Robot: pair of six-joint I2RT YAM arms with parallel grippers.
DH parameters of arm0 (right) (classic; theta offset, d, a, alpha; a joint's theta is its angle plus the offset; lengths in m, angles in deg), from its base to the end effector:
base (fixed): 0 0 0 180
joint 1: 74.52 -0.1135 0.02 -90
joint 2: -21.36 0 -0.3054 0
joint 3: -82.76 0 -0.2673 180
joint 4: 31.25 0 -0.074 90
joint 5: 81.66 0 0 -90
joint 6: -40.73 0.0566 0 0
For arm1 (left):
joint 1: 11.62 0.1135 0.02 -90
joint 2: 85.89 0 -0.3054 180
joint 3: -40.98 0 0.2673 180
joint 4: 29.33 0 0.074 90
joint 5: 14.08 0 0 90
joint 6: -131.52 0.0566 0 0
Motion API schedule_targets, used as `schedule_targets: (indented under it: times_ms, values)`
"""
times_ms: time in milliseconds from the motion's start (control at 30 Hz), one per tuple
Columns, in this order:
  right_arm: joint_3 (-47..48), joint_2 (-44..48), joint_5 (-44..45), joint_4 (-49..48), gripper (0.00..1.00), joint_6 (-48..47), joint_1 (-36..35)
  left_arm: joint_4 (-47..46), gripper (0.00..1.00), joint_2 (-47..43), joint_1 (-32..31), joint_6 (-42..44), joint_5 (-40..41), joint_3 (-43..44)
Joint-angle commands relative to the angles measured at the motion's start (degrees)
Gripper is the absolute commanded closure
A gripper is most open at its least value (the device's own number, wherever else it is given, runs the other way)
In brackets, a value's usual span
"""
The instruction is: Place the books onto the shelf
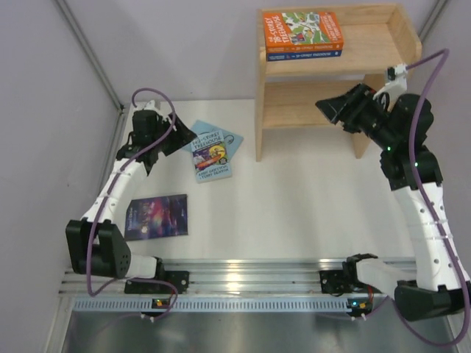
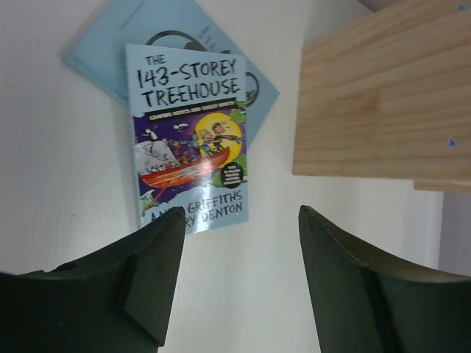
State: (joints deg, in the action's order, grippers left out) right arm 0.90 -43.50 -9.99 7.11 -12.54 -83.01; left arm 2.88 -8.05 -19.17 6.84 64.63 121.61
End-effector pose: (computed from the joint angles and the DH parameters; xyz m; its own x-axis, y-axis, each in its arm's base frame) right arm 0.2357 0.0532 0.5253 -0.3393 0.5233 -0.7817 -0.3083 0.7232 0.6180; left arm 0.3311 -0.0551 0.3614 -0.5699 -0.4873 -0.6616 -0.0321 0.8177 -0.5747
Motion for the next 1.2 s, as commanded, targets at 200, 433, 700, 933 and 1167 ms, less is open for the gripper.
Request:
schedule_targets:
  times_ms: [200, 433, 700, 933, 1167]
  values:
    - [-26.69, 13.52, -7.77, -12.55, 0.18, 1.59, -2.23, -11.95, 0.31, 20.22, 5.61, -0.57, -7.59, 0.01]
    - [-30.76, 18.36, -6.9, -8.08, 0.13, -2.72, -2.23, -23.63, 0.27, 31.58, 7.2, -2.68, -12.27, -2.96]
    - [-37.61, 20.91, -7.25, -9.3, 0.12, -2.98, -2.23, -30.48, 0.28, 36.5, 7.11, -0.83, -17.97, -5.77]
    - [-39.11, 19.6, -6.2, -10.53, 0.12, -4.03, -2.23, -33.04, 0.37, 37.12, 7.11, -1.36, -22.99, -9.03]
    - [-41.91, 18.01, -6.2, -12.9, 0.13, -1.31, -2.49, -34.89, 0.74, 36.07, 7.11, -3.82, -24.57, -11.32]
